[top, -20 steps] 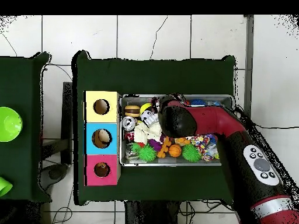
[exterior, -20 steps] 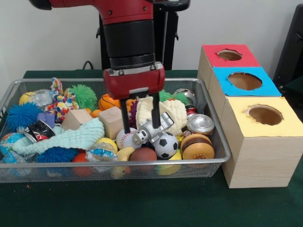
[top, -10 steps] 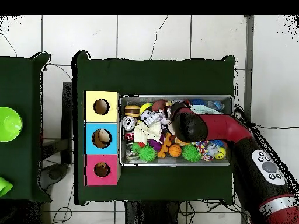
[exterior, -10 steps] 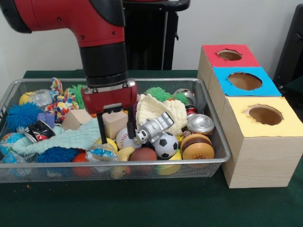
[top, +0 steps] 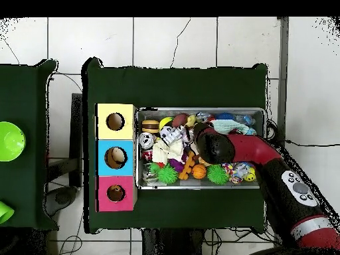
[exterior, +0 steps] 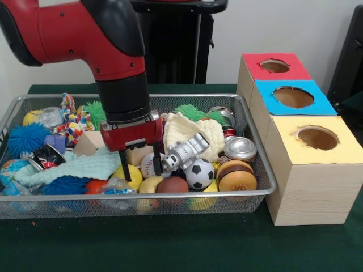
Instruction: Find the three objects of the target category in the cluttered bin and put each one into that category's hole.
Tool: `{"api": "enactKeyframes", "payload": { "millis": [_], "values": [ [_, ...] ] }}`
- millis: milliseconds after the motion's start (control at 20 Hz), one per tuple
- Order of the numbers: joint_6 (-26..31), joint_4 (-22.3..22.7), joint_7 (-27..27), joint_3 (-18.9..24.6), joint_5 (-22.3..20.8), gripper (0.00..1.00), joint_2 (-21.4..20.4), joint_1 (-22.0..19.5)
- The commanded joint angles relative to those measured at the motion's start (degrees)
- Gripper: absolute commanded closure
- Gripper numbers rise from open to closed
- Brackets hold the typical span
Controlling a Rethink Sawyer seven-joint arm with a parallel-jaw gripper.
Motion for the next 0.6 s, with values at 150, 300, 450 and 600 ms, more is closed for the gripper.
{"api": "enactKeyframes", "payload": {
  "millis": [150,300,450,600],
  "values": [
    [4.2,0.0,2.5,-0.7,0.7,0.00,-0.4,3.7],
    [3.7,1.5,3.6,-1.0,1.2,0.00,-1.6,4.5],
    [0.5,0.2,1.4,-1.1,-1.8,0.00,-0.4,4.6],
    [-4.5,-3.0,-2.3,0.1,-6.4,0.00,0.5,4.3]
  ]
}}
